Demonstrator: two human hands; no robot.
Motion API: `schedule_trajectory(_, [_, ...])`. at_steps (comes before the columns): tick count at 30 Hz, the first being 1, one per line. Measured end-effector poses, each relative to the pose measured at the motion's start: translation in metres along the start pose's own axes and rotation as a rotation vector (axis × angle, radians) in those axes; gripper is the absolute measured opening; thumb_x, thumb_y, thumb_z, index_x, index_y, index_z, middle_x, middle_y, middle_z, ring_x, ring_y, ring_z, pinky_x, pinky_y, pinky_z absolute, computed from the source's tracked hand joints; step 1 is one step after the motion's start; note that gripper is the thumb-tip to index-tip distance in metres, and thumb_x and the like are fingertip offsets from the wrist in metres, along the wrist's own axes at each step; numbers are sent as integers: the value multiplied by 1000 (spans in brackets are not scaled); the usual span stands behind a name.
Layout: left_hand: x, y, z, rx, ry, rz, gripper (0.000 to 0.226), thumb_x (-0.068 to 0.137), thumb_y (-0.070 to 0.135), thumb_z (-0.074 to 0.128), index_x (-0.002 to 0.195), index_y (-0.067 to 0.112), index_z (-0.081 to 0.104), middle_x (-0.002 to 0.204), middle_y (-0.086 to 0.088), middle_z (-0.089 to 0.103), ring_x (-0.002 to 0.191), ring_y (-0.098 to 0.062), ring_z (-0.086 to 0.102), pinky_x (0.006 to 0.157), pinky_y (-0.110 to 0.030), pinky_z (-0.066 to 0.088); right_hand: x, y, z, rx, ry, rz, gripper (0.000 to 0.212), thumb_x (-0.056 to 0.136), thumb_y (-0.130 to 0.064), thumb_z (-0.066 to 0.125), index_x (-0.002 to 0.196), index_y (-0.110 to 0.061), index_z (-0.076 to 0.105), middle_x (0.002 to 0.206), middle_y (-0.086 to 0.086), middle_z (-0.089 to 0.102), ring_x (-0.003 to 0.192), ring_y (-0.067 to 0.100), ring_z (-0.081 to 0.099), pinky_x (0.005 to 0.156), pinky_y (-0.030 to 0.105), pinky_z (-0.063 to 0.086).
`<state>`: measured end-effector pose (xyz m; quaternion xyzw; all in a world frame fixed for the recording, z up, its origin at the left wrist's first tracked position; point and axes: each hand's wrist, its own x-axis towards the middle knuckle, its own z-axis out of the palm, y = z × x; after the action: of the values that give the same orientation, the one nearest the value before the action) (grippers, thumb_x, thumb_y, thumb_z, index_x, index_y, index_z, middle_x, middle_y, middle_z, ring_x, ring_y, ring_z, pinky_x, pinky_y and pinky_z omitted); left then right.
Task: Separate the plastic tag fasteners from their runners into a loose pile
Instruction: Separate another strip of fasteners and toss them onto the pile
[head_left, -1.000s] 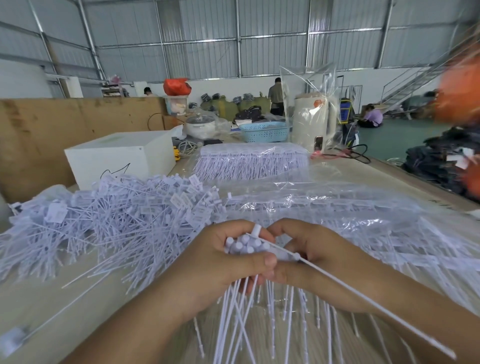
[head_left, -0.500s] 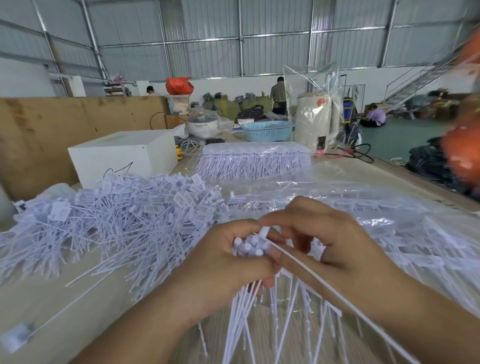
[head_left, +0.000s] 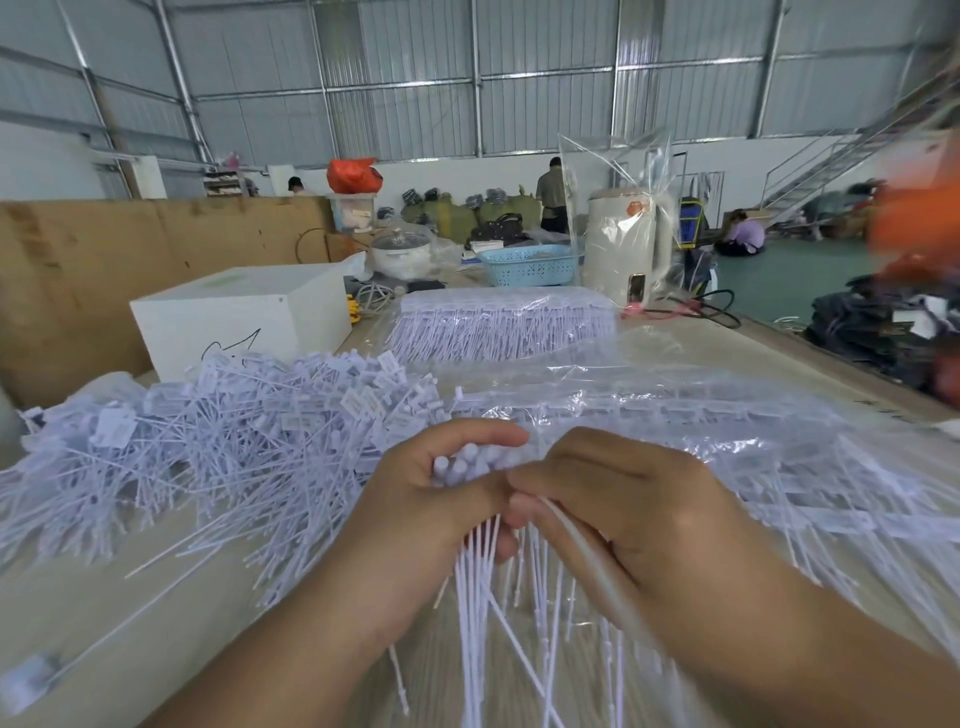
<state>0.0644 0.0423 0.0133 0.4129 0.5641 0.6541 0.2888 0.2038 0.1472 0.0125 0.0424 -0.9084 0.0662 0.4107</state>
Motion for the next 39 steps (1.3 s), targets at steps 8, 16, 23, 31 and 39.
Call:
schedule_trajectory(8, [0, -1, -3, -144, -190, 3, 34, 61, 2, 65, 92, 10, 75, 79, -13, 70, 60, -22, 67, 54, -27, 54, 0, 6, 2, -150, 18, -25, 24, 91, -5, 53, 100, -11, 75, 86, 8, 67, 70, 29, 63, 54, 38, 52])
schedule_trajectory(16, [3, -5, -4, -434, -243, -112, 33, 60, 14, 70, 91, 8, 75, 69, -13, 64, 54, -20, 63, 49, -26, 52, 1, 6, 4, -113, 17, -67, 32, 93, -6, 44, 102, -8, 75, 96, 5, 71, 79, 29, 64, 62, 39, 54])
schedule_trajectory(23, [3, -4, -4, -310, -70, -92, 35, 61, -7, 76, 85, 18, 78, 64, -10, 65, 43, -18, 58, 41, -24, 48, -2, 12, 6, 104, 52, 13, 24, 88, 2, 59, 106, -9, 71, 107, -7, 68, 96, 14, 61, 86, 24, 48])
schedule_trajectory(31, [2, 1, -6, -224, -112, -76, 28, 60, -3, 68, 77, 18, 75, 55, -5, 60, 39, -15, 53, 38, -22, 43, -2, 28, 1, 382, -203, 485, 23, 95, -40, 56, 97, -20, 68, 81, 1, 64, 78, 25, 61, 72, 39, 46])
schedule_trajectory(39, [1, 12, -27, 87, -388, -125, 29, 60, -1, 76, 81, 19, 77, 72, -2, 70, 55, -12, 65, 49, -24, 53, -5, 33, -2, 498, -429, 516, 29, 91, -36, 62, 76, -12, 60, 55, -13, 41, 52, 4, 37, 50, 19, 31])
